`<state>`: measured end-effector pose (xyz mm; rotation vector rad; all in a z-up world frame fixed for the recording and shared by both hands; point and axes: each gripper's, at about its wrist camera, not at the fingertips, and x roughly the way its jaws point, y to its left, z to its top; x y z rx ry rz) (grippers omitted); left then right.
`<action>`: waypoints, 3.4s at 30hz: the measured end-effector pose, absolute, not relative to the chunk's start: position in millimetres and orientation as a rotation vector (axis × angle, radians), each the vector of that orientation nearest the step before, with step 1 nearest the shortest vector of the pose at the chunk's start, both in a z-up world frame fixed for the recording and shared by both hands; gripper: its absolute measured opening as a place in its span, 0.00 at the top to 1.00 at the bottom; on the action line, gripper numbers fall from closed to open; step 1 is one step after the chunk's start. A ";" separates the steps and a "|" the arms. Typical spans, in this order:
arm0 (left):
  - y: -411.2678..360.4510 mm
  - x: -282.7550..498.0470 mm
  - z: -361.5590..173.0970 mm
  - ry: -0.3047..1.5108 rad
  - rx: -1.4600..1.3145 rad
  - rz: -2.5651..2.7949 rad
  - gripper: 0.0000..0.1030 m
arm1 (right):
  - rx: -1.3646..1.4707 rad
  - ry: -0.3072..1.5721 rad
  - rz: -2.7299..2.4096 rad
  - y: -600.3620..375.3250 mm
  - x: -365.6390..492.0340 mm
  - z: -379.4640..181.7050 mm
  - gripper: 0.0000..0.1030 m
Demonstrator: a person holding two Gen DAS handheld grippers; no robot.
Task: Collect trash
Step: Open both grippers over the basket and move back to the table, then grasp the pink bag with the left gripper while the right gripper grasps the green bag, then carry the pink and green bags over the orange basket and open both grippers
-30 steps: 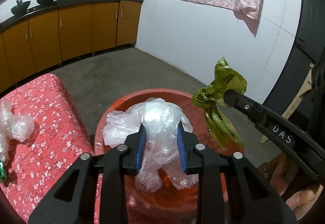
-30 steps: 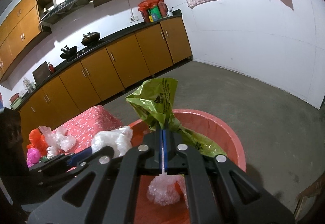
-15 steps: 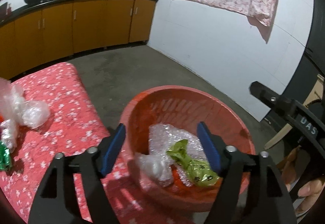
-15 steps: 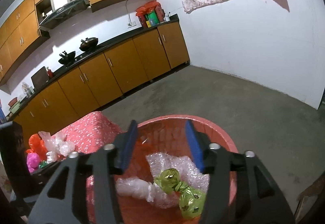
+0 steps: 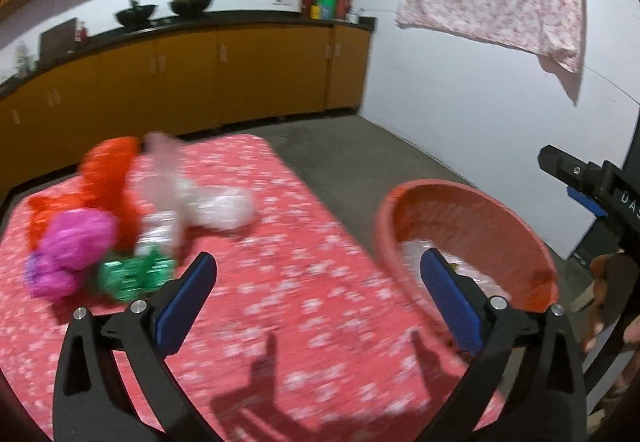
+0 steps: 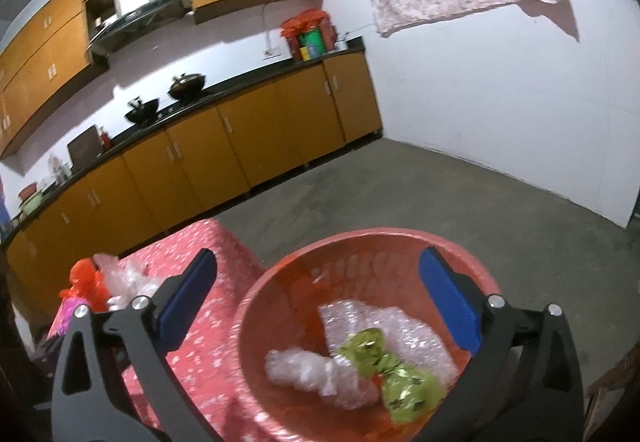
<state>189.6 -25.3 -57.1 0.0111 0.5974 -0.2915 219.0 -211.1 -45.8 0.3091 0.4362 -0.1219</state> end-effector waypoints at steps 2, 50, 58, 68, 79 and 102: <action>-1.9 181.9 -55.6 0.584 0.016 -0.234 0.02 | 0.296 0.438 -0.096 -196.8 219.8 -43.3 0.04; 161.8 226.5 -84.4 0.687 -0.083 -0.029 0.61 | 0.105 0.696 0.279 21.4 271.8 -85.9 0.05; 185.8 185.8 -74.7 0.639 -0.105 0.008 0.61 | 0.062 0.696 0.325 46.0 273.5 -82.4 0.09; 232.3 160.3 -68.4 0.606 -0.152 0.145 0.61 | -0.070 0.687 0.433 104.1 290.4 -85.0 0.30; 247.2 160.1 -70.6 0.612 -0.191 0.185 0.61 | -0.187 0.820 0.440 126.2 320.1 -107.6 0.42; 199.2 147.1 -43.8 0.572 -0.171 0.084 0.61 | 0.089 0.774 0.485 28.0 250.4 -62.0 0.74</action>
